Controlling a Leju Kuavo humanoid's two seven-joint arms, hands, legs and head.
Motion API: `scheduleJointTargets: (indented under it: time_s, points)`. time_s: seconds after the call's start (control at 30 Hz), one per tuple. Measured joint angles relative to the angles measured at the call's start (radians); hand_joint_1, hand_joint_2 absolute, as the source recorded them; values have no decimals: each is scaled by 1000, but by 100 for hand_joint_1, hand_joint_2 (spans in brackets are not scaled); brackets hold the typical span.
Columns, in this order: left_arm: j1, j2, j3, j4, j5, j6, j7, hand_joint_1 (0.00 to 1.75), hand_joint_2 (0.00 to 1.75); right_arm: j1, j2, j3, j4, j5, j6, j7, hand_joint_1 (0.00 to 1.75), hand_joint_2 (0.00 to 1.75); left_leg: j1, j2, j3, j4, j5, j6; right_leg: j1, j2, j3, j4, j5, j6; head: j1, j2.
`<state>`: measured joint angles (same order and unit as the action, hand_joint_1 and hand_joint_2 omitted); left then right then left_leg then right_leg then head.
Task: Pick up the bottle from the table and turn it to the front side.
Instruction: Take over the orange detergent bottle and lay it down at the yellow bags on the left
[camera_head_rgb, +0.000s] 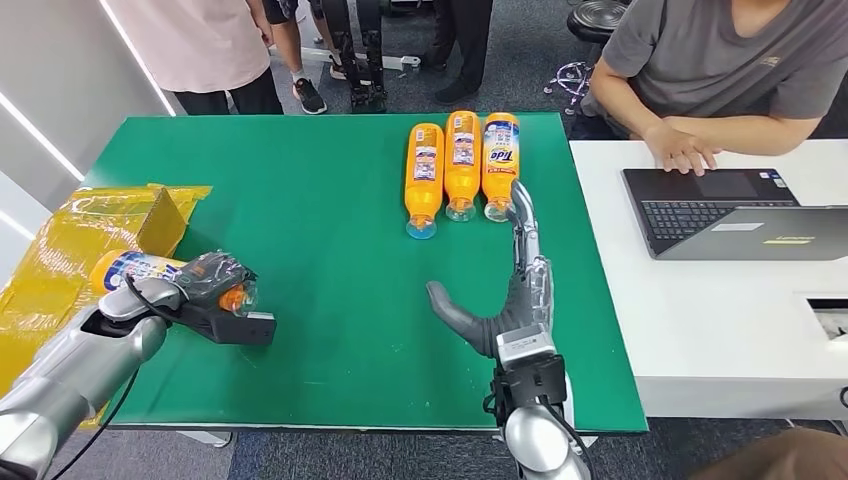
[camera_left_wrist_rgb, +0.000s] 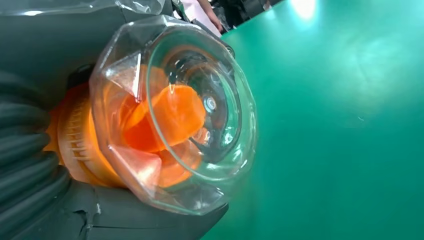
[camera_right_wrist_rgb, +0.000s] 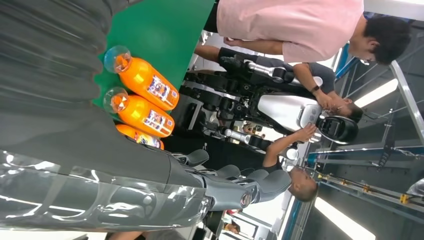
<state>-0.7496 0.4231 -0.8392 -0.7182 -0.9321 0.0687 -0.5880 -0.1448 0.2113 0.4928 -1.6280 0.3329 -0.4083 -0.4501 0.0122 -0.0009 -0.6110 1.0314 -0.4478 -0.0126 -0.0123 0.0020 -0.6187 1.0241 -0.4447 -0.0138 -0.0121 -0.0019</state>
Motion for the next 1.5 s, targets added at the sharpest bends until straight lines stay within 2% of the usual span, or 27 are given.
scheduleJointTargets:
  time_s: [0.27,0.6,0.63,0.73,0.77,1.23,1.37,1.5]
  points:
    - [-3,-42,-9,60,-3,14,-18,175,175,-26,0,9,27,-9,-9,-14,0,175,0,-1,0,0,1,0,0,-1,0,0,0,0,0,0]
    - [-4,-62,-13,88,-8,22,-19,175,175,-34,0,12,42,-12,-13,-17,0,175,0,-1,0,0,1,0,0,-1,0,0,0,0,0,0]
    - [-5,-63,-13,91,-9,23,-19,153,175,-34,0,12,43,-14,-17,-18,0,175,0,-1,0,0,1,0,0,-1,0,0,0,0,0,0]
    - [-7,-71,-13,103,-16,33,-19,22,175,-35,0,13,50,-19,-28,-25,0,175,0,-1,0,0,1,0,0,-1,0,0,0,0,0,0]
    - [-9,-75,-14,109,-19,43,-17,0,175,-35,0,13,52,-20,-32,-28,0,175,0,-1,0,0,1,0,0,-1,0,0,0,0,0,0]
    - [-21,-101,-11,158,16,135,11,0,175,-35,-3,13,74,-44,-61,-55,0,175,0,0,0,0,0,0,0,1,0,0,0,0,0,0]
    - [-15,-88,2,158,64,69,10,0,175,-28,-12,13,83,-59,-73,-70,0,175,0,0,0,0,0,0,0,1,0,0,0,0,0,0]
    - [15,-50,25,136,97,-11,8,0,175,-12,-20,13,84,-57,-74,-66,0,175,0,2,0,0,0,-1,0,2,0,0,0,0,0,0]
